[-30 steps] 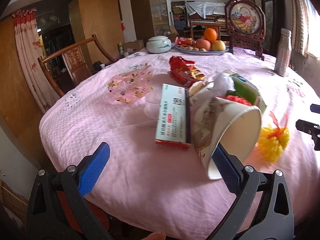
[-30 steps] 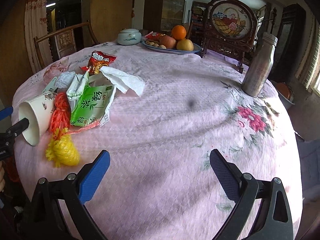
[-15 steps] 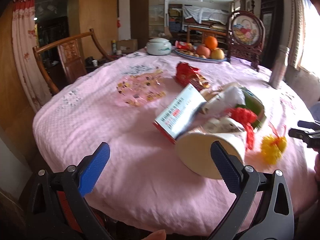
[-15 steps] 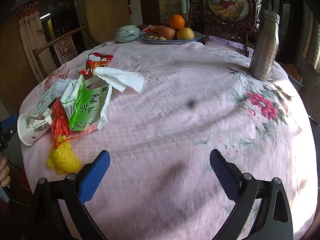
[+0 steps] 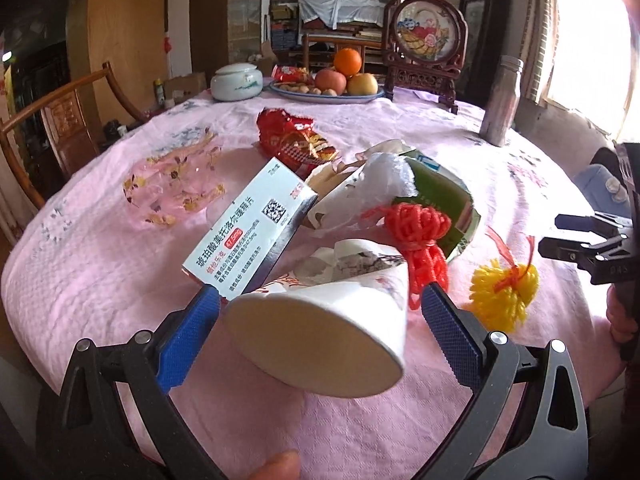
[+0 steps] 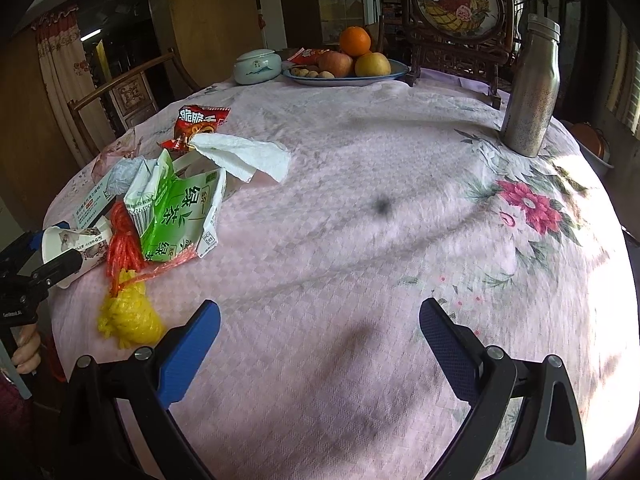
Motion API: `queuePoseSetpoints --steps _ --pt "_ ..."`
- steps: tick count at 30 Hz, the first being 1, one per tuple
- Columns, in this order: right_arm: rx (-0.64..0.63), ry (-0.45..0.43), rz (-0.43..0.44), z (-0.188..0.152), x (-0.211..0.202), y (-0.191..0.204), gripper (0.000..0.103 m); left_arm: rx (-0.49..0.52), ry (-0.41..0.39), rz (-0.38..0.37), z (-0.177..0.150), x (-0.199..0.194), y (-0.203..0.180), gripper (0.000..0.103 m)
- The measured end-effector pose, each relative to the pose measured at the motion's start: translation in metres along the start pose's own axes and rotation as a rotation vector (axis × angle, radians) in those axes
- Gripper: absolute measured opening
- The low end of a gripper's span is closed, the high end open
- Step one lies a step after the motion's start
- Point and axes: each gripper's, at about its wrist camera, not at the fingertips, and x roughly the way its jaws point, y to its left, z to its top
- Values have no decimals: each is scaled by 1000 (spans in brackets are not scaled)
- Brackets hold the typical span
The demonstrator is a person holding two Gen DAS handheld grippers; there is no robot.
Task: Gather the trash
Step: 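Reach the left tool to the white paper cup and close on it, then lift the paper cup with the left tool while the right tool grasps the yellow mesh net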
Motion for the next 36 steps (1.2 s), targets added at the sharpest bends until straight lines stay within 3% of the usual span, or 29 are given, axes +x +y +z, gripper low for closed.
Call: queuePoseSetpoints --steps 4,7,10,16,21,23,26,33,36 --pt "-14 6 0 -1 2 3 98 -138 61 -72 -6 14 22 96" --pt "-27 17 4 -1 4 5 98 -76 72 -19 -7 19 14 96" --pt "-37 59 19 -1 11 7 98 88 99 97 -13 27 -9 97" --pt "-83 160 30 -3 27 15 99 47 73 101 -16 16 -5 96" --pt "-127 177 -14 -5 31 23 99 154 -25 198 -21 0 -18 96" --pt "-126 178 -12 -5 31 23 99 170 43 146 -23 13 -14 97" --pt "-126 178 -12 -5 31 23 99 97 71 66 -18 18 5 97" --pt "-127 177 -12 -5 31 23 99 110 93 54 -16 19 5 97" --pt "-126 176 -11 -5 31 23 99 110 36 60 -23 16 4 97"
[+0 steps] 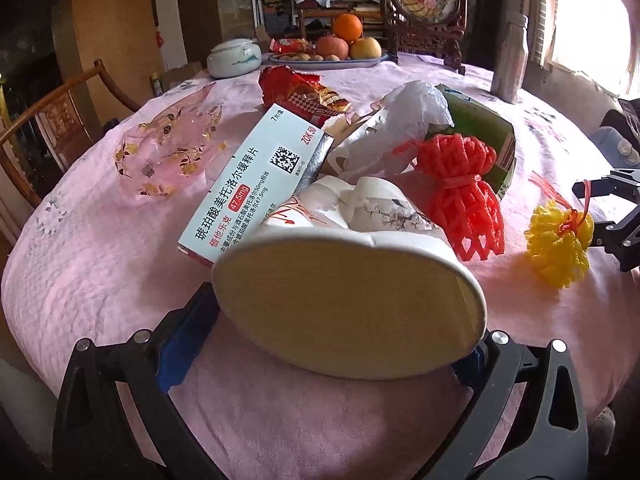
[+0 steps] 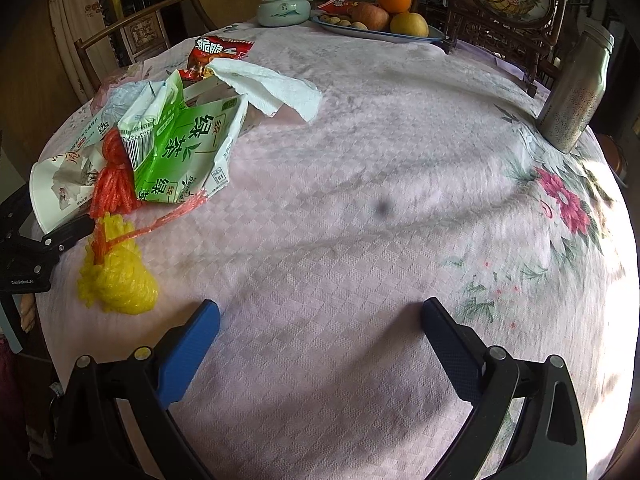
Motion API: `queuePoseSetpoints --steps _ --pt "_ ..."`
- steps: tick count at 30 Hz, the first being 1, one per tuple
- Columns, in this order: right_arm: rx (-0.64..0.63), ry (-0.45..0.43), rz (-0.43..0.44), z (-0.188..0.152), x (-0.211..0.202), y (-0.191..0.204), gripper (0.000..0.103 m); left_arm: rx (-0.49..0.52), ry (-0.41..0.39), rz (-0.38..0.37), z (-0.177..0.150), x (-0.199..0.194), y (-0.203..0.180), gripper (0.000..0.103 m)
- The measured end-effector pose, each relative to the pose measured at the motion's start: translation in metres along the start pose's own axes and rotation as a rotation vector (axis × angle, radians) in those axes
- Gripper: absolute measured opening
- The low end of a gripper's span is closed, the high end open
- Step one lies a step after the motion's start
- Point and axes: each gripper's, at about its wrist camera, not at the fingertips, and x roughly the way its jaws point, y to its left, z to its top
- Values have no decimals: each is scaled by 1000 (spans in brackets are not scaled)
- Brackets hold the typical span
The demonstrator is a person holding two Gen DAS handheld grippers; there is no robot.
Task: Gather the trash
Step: 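Lift the paper cup with the left tool while the right tool grasps the yellow mesh net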
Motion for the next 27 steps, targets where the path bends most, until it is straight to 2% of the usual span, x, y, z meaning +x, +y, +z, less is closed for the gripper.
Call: queuePoseSetpoints --steps 3,6,9,11,14,19,24,27 --pt "2 -1 3 0 0 -1 99 -15 -8 -3 1 -1 1 97" --pt "3 -2 4 0 -1 -1 99 -30 -59 33 1 -10 -3 97" --pt "2 -3 5 0 -1 -1 99 41 -173 114 3 -31 -14 97" --pt "3 -3 5 0 -1 -1 99 91 -198 127 6 -37 -19 97" --pt "2 -8 17 -1 -2 0 99 128 -171 96 9 -31 -23 97" --pt "-6 -12 30 -1 -3 1 99 114 -171 10 12 -26 -25 97" --pt "-18 -19 56 -2 -5 2 99 28 -144 -97 22 -18 -10 97" --pt "-22 -22 66 -2 -5 3 99 -28 -150 -131 19 -22 -3 97"
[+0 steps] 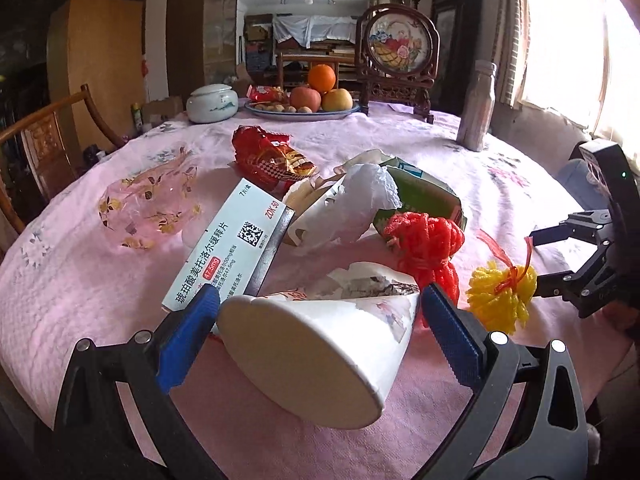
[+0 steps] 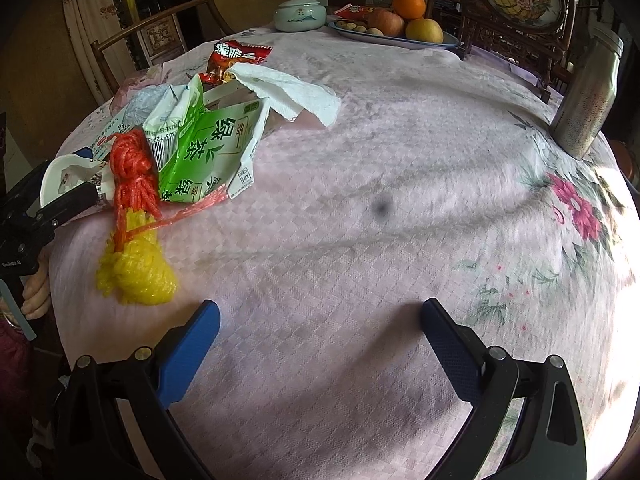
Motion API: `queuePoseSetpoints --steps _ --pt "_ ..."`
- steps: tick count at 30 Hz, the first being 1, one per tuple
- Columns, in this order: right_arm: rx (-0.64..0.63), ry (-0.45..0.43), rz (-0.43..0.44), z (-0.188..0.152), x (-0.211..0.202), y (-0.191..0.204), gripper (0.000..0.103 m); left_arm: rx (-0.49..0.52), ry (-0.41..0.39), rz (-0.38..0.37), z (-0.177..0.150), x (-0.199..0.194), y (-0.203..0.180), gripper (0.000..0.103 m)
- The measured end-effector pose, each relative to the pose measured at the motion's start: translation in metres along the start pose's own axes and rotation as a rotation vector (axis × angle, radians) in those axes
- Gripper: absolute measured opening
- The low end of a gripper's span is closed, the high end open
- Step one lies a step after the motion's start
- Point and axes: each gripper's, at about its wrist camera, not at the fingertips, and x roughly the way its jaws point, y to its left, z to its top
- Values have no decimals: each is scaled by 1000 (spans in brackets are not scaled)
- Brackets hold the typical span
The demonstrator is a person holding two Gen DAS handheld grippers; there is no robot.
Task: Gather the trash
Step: 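Lift the paper cup with the left tool while the right tool grasps the yellow mesh net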
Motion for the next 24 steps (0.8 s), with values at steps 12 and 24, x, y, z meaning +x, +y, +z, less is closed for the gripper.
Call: queuePoseSetpoints --steps 12,24 --pt "-1 -7 22 -1 -2 -1 99 158 10 -58 -21 -16 -40 97" --pt "-110 -175 65 -10 -33 18 98 -117 -2 -180 -18 -12 -21 89"
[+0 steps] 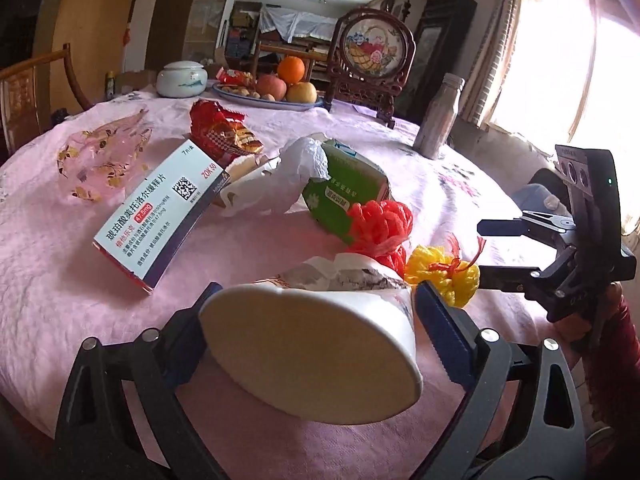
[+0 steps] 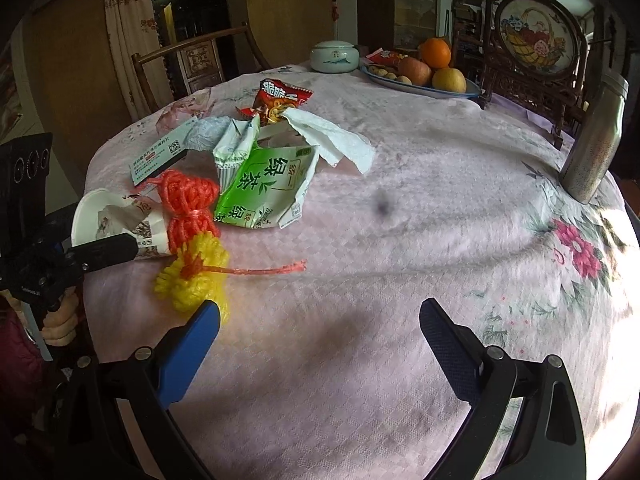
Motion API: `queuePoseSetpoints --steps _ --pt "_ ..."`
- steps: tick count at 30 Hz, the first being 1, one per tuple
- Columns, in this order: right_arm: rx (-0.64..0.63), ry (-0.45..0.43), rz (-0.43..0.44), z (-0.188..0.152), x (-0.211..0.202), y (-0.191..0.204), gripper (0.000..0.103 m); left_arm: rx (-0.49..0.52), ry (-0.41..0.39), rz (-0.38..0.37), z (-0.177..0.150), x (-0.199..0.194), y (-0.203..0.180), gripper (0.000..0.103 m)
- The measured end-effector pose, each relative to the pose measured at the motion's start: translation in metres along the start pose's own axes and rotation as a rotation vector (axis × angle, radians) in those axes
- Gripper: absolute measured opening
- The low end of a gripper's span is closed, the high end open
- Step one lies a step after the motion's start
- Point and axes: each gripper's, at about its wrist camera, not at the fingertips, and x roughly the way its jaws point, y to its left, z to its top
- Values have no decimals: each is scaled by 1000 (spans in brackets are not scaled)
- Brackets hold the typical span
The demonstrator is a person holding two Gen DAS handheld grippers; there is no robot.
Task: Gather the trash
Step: 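Lift the paper cup with the left tool while the right tool grasps the yellow mesh net, then carry cup and yellow net to the red wastebasket and open both tools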
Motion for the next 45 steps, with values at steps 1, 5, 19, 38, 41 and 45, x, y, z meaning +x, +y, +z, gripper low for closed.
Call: queuePoseSetpoints --steps 1,5,19,38,41,45 --pt "-22 -21 6 0 -4 5 98 -11 -17 1 0 -6 0 89" --pt "-78 -96 52 -2 -18 28 98 3 -80 31 1 -30 -6 89" --pt "-1 37 51 6 14 52 30 -84 -138 94 -23 -73 19 89" --pt "-67 -118 322 22 -29 164 31 -335 -185 523 -130 -242 141 89" --pt "-114 -96 368 31 -18 199 31 -422 -162 552 -161 -252 169 89" --pt "-179 -51 419 42 3 247 31 -517 -123 583 -193 -251 201 92"
